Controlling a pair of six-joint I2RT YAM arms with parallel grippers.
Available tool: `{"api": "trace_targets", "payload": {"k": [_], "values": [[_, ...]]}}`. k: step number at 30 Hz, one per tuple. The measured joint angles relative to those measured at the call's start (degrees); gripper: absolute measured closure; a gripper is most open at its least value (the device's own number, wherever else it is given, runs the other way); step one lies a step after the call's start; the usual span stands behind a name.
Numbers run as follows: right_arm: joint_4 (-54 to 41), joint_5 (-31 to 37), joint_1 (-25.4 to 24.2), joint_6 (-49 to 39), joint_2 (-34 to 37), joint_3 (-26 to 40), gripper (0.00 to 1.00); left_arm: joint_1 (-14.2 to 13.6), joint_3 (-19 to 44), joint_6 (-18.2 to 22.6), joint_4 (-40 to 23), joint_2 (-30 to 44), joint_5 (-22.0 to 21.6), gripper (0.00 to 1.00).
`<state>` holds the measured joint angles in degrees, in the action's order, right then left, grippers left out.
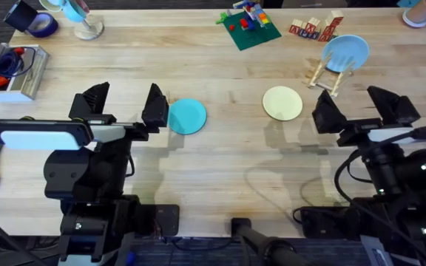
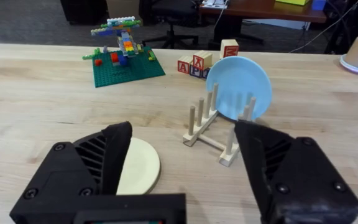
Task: Pick up the plates from the table one by one and place each into a slot on the dish rack.
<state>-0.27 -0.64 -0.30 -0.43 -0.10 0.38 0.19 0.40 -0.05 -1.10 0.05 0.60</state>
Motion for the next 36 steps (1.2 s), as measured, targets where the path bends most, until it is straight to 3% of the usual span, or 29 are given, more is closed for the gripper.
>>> {"api": "trace_targets", "payload": {"k": [14, 23, 28, 36], "values": [[-0.1, -0.1, 0.0, 0.3, 0.0, 0.0, 0.006, 0.0, 0.0, -0.2, 1.6, 0.0, 0.0, 0.007], [-2.6, -1.3, 0.0, 9.6, 4.6, 2.1, 0.007, 0.0, 3.0, -6.6, -1.7, 1.0, -1.3, 0.007], [-6.1, -2.5, 0.0, 11.4, 14.0, 11.2, 0.006, 0.1, 12.0, -7.8, -5.2, 8.2, -2.3, 0.007], [-19.5, -4.2, 0.0, 12.2, 37.9, 36.4, 0.006, 0.1, 29.5, -8.4, -11.6, 29.0, -1.1, 0.008]]}}
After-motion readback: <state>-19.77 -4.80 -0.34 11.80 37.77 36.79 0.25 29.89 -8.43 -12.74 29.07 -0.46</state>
